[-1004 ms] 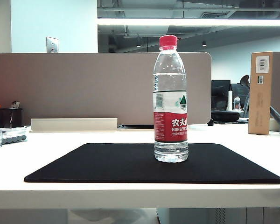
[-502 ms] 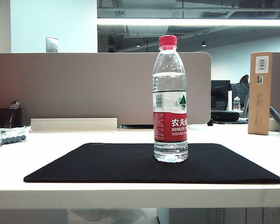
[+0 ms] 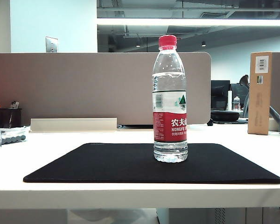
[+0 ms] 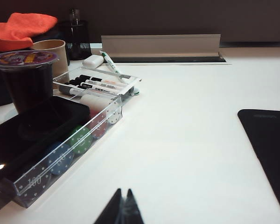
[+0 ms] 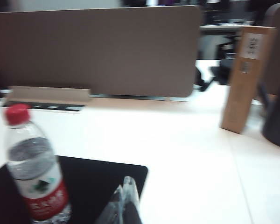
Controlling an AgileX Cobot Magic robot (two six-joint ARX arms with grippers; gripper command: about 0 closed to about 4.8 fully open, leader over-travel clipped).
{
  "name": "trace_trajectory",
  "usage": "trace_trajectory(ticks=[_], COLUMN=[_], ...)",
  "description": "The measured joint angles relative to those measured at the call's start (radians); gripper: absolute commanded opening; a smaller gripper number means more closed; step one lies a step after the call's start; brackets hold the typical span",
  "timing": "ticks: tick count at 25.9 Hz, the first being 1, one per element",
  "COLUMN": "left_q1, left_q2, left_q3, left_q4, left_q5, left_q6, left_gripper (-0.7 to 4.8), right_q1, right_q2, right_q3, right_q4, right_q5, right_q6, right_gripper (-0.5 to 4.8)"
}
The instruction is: Stand the plastic bottle up on the black mouse pad.
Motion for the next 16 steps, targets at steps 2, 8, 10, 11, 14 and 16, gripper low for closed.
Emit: trace_trajectory(ticks=[2, 8, 10, 11, 14, 16], left_q1=[0.000, 0.000, 0.000, 0.000, 0.000, 0.000], left_q2=[0.000, 0.000, 0.000, 0.000, 0.000, 0.000], left_q3=[0.000, 0.000, 0.000, 0.000, 0.000, 0.000], left_q4=[0.000, -0.003, -0.003, -0.003, -0.003, -0.004], left_q5=[0.000, 0.000, 0.000, 0.000, 0.000, 0.000], left_q6=[0.000, 0.000, 0.000, 0.000, 0.000, 0.000], left_gripper=[-0.04, -0.04, -0.04, -0.04, -0.04, -0.04], right_q1=[-0.102, -0.332, -0.389, -0.414, -0.457, -0.457], right_q2=[-0.024, -0.021, -0.021, -0.021, -0.020, -0.023], right_q3=[-0.065, -0.257, -0.335, -0.378, -0.464, -0.464], right_q4=[0.014, 0.171, 0.258, 0.306, 0.402, 0.408], right_q5=[-0.064, -0.183, -0.248, -0.280, -0.386, -0.389], right_q6=[0.003, -0.003, -0.001, 0.001, 0.002, 0.002], right_gripper=[-0.01, -0.01, -0.01, -0.01, -0.01, -0.01])
